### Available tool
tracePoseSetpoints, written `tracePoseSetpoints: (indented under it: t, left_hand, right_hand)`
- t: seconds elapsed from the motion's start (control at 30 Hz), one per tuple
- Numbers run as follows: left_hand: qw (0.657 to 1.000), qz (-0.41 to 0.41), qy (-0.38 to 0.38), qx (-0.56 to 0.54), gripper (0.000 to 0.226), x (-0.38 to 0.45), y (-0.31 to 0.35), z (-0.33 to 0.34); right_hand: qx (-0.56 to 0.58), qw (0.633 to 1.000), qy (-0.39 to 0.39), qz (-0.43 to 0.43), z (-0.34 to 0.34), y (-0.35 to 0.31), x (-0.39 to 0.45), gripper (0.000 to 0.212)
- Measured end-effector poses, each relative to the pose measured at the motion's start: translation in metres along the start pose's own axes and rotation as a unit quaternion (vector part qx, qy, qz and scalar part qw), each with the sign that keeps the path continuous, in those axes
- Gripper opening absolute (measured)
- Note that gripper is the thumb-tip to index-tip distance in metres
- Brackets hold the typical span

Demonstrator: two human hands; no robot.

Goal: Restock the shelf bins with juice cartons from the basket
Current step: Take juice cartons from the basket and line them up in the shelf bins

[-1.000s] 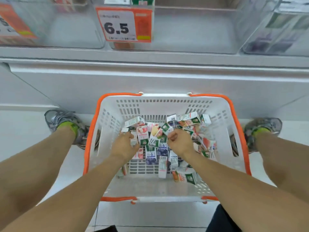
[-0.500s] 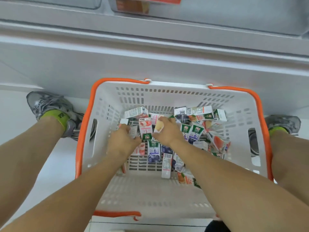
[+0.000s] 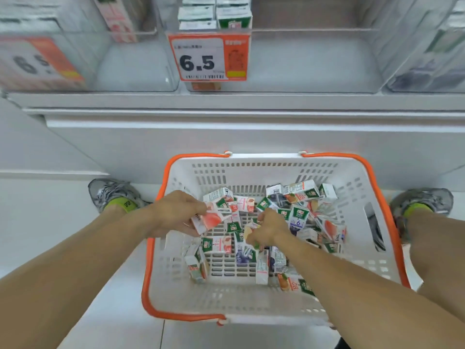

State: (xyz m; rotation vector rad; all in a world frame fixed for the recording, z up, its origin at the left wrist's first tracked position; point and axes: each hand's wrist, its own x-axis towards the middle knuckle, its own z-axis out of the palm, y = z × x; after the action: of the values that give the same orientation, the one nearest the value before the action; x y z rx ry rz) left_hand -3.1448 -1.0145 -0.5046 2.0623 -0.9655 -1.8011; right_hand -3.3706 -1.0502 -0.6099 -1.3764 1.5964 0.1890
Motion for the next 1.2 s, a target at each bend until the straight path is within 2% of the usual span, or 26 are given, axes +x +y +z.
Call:
tracePoseSetpoints:
  t: [0.07, 0.13, 0.23, 0.33, 0.47, 0.57, 0.63, 0.73, 0.8, 0.87, 1.03, 1.13, 1.2]
  left_hand:
    - [1.000, 0.026, -0.005, 0.016, 0.019, -0.020, 0.014, -0.009]
    - [0.993, 0.068, 0.032, 0.087, 0.006, -0.040, 0.030, -0.024]
    - [0.983, 0.109, 0.074, 0.125, 0.023, -0.065, 0.055, -0.050]
    - [0.990, 0.125, 0.061, 0.020, 0.026, -0.080, 0.068, -0.058]
    - [0.983, 0.147, 0.029, -0.108, 0.031, -0.082, 0.079, -0.038]
    - [0.968, 0.174, 0.012, -0.180, 0.029, -0.078, 0.089, -0.020]
    - [0.957, 0.193, -0.011, -0.217, 0.037, -0.078, 0.095, -0.010]
    - [0.947, 0.239, -0.043, -0.211, 0.057, -0.081, 0.101, -0.003]
    - [0.947, 0.259, -0.032, -0.187, 0.063, -0.086, 0.106, 0.000]
    - [0.945, 0.266, -0.007, -0.189, 0.065, -0.086, 0.108, 0.003]
    - [0.935, 0.276, -0.048, -0.219, 0.054, -0.088, 0.108, 0.009]
    - [0.933, 0.291, -0.018, -0.211, 0.054, -0.089, 0.110, 0.007]
    - [0.927, 0.306, 0.001, -0.217, 0.055, -0.090, 0.111, 0.005]
  right_hand:
    - [0.028, 0.999, -0.001, -0.024, -0.015, -0.009, -0.009, 0.063]
    - [0.065, 0.996, 0.010, -0.056, -0.035, -0.022, -0.021, 0.054]
    - [0.201, 0.974, 0.002, -0.105, -0.064, -0.042, -0.048, 0.059]
    - [0.307, 0.942, -0.003, -0.139, -0.085, -0.058, -0.080, 0.060]
    - [0.403, 0.899, -0.016, -0.172, -0.106, -0.066, -0.110, 0.042]
    - [0.475, 0.861, -0.016, -0.180, -0.119, -0.071, -0.125, 0.060]
    - [0.508, 0.840, -0.017, -0.188, -0.124, -0.075, -0.132, 0.067]
    - [0.509, 0.833, -0.022, -0.218, -0.130, -0.083, -0.139, 0.051]
    - [0.495, 0.834, -0.042, -0.241, -0.133, -0.088, -0.145, 0.033]
    - [0.479, 0.837, -0.070, -0.256, -0.134, -0.093, -0.147, 0.027]
    - [0.490, 0.832, -0.087, -0.246, -0.132, -0.107, -0.156, 0.043]
    - [0.469, 0.848, -0.042, -0.244, -0.136, -0.114, -0.161, 0.045]
    - [0.485, 0.837, -0.036, -0.252, -0.142, -0.118, -0.164, 0.041]
